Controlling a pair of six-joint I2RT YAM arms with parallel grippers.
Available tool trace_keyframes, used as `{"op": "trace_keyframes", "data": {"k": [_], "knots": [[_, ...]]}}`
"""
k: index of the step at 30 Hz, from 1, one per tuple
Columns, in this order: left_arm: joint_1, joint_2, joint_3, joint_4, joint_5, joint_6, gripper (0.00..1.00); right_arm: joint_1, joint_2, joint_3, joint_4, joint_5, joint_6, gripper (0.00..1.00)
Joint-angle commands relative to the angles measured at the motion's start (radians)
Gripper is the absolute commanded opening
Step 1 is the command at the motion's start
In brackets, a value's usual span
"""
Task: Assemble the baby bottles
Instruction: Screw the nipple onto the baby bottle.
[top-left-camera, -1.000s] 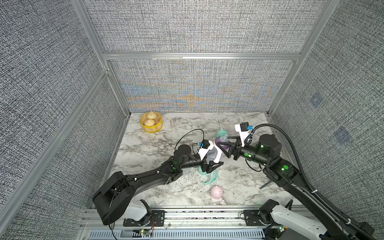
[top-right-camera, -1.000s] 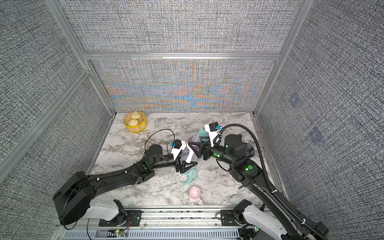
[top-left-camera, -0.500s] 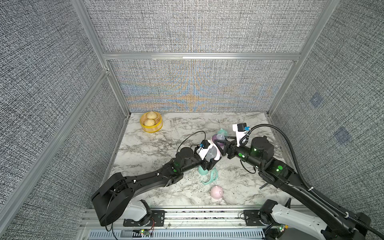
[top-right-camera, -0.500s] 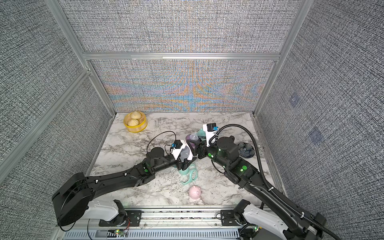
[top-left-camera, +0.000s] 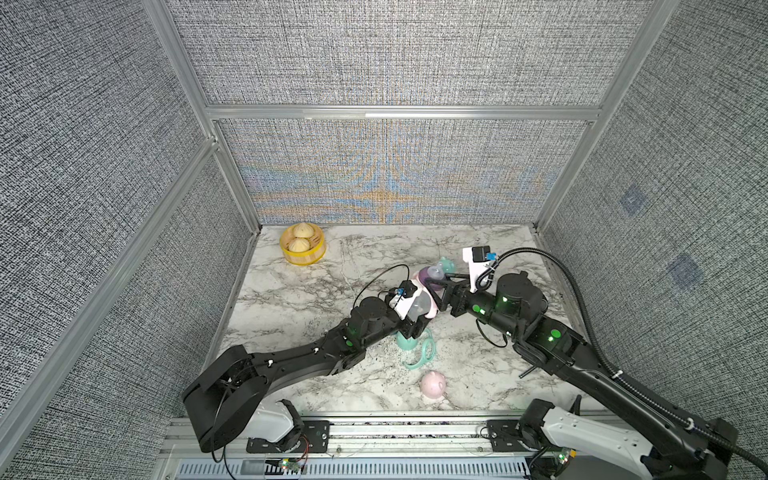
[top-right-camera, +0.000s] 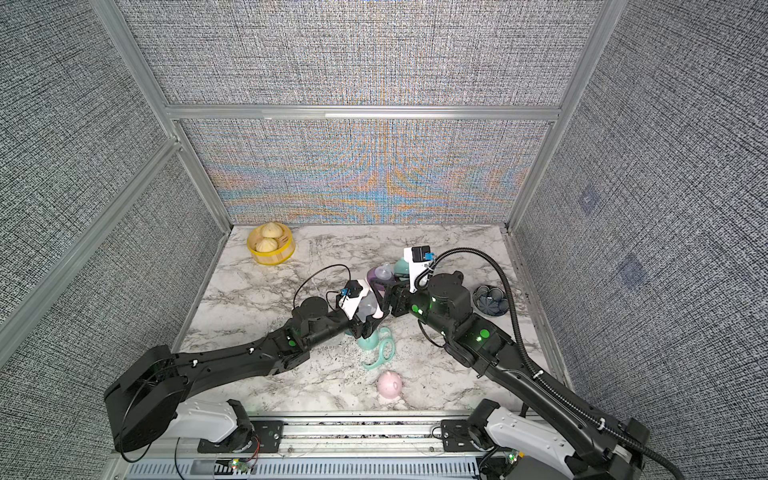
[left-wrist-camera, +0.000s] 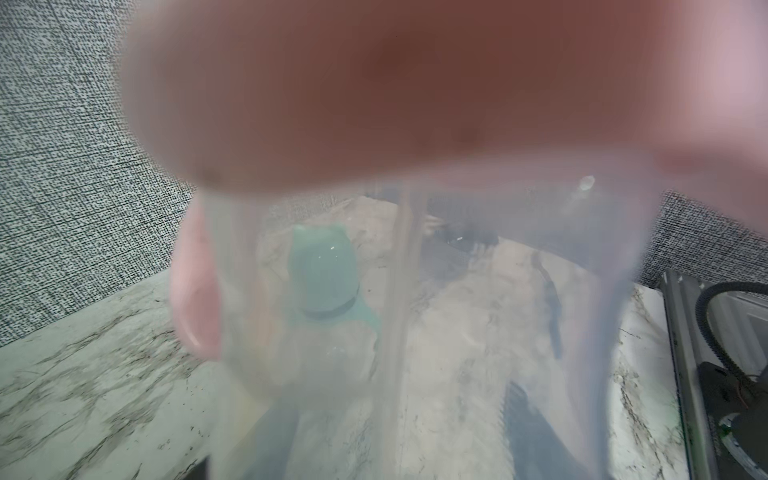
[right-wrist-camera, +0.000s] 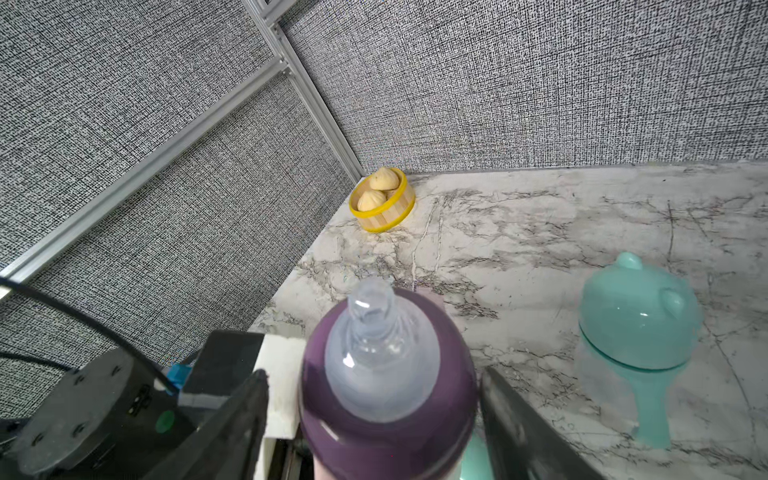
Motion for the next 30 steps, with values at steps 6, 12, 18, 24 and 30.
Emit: {"op": "trace_keyframes", "data": {"k": [6, 12, 18, 24, 30], "knots": [[0.001, -0.006, 0.011, 0.062, 0.069, -0.010, 0.00, -0.006, 0.031, 0.000, 0.017, -0.005, 0.013, 0.82], [0.000, -0.011, 0.007, 0.070, 0.077, -0.006, 0.00, -0.010, 0.060, 0.002, 0.033, -0.005, 0.025, 0.80], [0.001, -0.010, 0.002, 0.067, 0.060, 0.001, 0.02, -0.034, 0.076, 0.012, 0.022, -0.046, 0.050, 0.69], [0.001, -0.009, -0.002, 0.069, 0.044, -0.001, 0.11, -0.049, 0.070, 0.006, 0.011, -0.054, 0.047, 0.57], [0.001, -0.007, -0.011, 0.067, 0.018, -0.005, 0.95, -0.066, 0.072, 0.024, 0.001, -0.074, 0.012, 0.57]]}}
